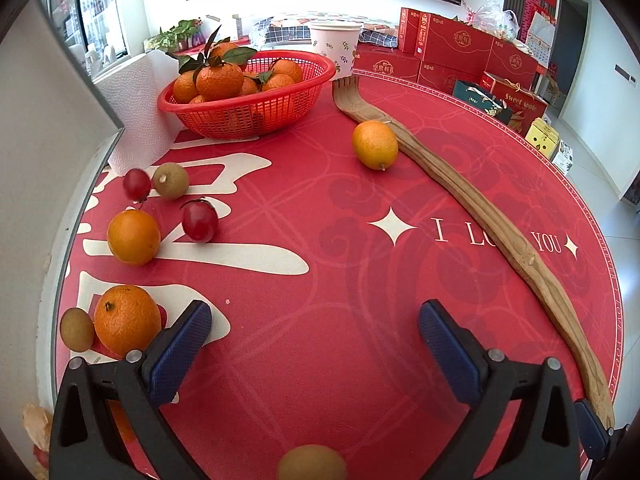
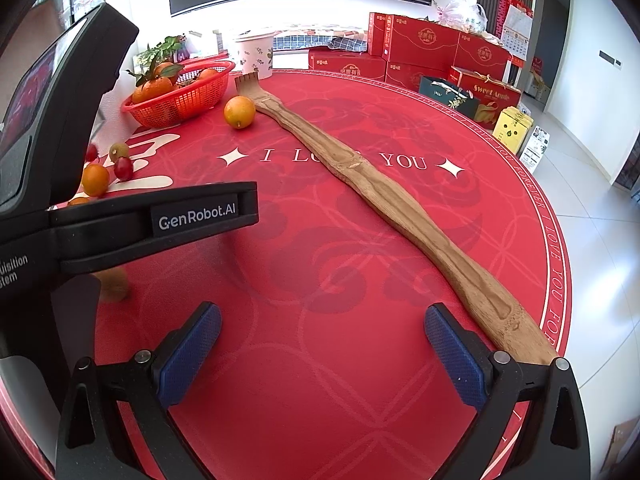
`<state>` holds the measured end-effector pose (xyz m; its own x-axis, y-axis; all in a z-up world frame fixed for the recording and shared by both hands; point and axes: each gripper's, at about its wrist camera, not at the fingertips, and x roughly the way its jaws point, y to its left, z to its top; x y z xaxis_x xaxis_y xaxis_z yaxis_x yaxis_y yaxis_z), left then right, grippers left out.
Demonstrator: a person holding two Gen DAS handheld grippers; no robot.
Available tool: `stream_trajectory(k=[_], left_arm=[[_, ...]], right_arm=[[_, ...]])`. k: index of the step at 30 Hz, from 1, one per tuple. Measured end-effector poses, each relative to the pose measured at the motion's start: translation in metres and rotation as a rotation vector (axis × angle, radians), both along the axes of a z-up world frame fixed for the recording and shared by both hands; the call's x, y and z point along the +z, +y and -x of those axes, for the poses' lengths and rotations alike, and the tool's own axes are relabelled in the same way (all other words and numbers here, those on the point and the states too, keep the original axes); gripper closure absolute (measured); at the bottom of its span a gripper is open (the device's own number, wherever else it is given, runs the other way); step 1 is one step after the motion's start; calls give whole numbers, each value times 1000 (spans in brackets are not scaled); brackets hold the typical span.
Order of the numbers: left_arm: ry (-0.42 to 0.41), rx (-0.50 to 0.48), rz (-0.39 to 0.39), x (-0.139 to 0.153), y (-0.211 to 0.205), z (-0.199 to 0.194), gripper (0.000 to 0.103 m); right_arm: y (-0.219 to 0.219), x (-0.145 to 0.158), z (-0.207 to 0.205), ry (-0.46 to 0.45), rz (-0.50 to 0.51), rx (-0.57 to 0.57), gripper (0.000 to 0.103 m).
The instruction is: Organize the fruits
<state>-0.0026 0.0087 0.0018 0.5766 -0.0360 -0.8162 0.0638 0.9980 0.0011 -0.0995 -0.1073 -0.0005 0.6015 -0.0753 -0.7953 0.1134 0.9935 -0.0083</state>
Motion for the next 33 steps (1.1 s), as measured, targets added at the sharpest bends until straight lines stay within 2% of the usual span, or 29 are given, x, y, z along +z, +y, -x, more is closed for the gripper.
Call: stream_trajectory(k=[33], left_arm=[[0,0,0,0,0,0,0]], right_arm=[[6,1,-2,-4,1,9,1]])
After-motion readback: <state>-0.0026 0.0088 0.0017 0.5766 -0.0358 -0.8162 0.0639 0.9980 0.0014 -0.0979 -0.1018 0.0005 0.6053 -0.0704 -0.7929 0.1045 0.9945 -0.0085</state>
